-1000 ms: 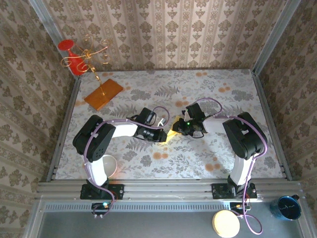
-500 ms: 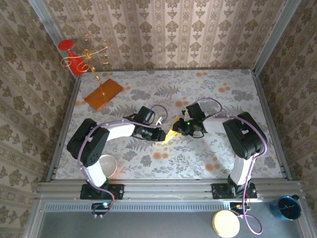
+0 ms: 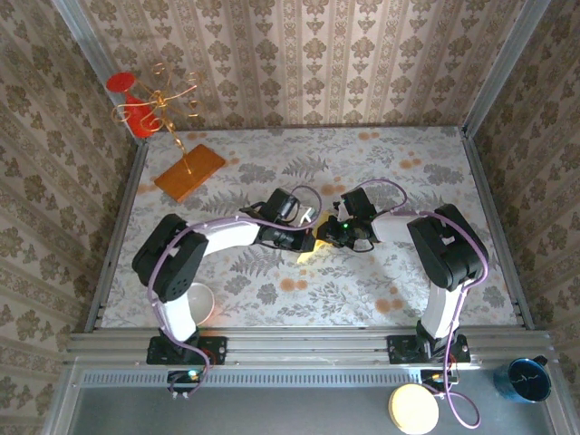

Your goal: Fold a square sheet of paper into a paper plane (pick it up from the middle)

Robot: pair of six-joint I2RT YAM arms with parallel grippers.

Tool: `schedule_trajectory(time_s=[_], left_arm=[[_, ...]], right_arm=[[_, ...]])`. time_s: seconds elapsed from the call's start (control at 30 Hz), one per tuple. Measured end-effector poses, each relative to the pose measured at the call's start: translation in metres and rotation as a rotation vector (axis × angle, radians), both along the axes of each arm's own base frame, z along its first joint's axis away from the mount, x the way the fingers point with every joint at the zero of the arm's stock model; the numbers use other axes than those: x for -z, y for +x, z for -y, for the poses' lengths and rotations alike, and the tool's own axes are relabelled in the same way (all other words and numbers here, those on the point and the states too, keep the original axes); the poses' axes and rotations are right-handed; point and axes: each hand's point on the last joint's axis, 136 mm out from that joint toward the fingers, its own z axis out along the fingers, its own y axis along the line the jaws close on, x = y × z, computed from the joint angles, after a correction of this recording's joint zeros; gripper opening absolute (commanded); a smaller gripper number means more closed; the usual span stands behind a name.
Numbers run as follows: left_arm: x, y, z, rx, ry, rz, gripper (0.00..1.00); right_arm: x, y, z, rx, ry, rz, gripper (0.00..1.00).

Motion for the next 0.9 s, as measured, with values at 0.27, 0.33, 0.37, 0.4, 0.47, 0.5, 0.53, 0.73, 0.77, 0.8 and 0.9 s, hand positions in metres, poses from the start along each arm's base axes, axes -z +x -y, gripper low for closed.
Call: schedule_trajectory(time_s=[0.27,0.33,0.37,0.4,0.47,0.5,0.53,0.73,0.77,0.8,0.9], left_arm=[[0.016,0.001,-0.001,-0.004,0.049,-0.046,0.02],[0.017,0.001,-0.001,-0.004,0.051,-0.048,0.02],[0.018,0.001,-0.001,-0.004,0.053,-0.051,0.02],[0.019,0.000,-0.001,-0.004,0.055,-0.053,0.02],[0.020,0.000,-0.002,-0.004,0.057,-0.055,0.02],[0.021,0.000,-0.002,-0.004,0.058,-0.056,0.01],[0.021,0.000,-0.002,-0.004,0.058,-0.056,0.01],[0.026,-0.001,-0.002,-0.006,0.066,-0.065,0.01],[0.027,-0.001,-0.003,-0.008,0.068,-0.066,0.01],[0.027,-0.001,-0.003,-0.008,0.068,-0.066,0.01],[0.028,-0.001,-0.003,-0.012,0.068,-0.068,0.01]], right_arm=[[0.001,0.000,0.001,0.002,-0.001,-0.001,0.18],[0.001,0.000,0.001,0.002,-0.001,-0.002,0.17],[0.001,0.000,0.001,0.002,-0.001,-0.001,0.17],[0.001,0.000,0.001,0.002,-0.001,-0.001,0.18],[0.001,0.000,0.001,0.002,-0.001,-0.002,0.17],[0.001,0.000,0.001,0.002,-0.001,-0.002,0.17],[0.001,0.000,0.001,0.002,0.000,-0.002,0.17],[0.001,0.001,0.001,0.003,0.001,-0.003,0.17],[0.001,0.001,0.001,0.002,0.002,-0.003,0.17],[0.002,0.001,0.001,0.002,0.002,-0.004,0.17],[0.002,0.001,0.001,0.004,0.002,-0.004,0.17]])
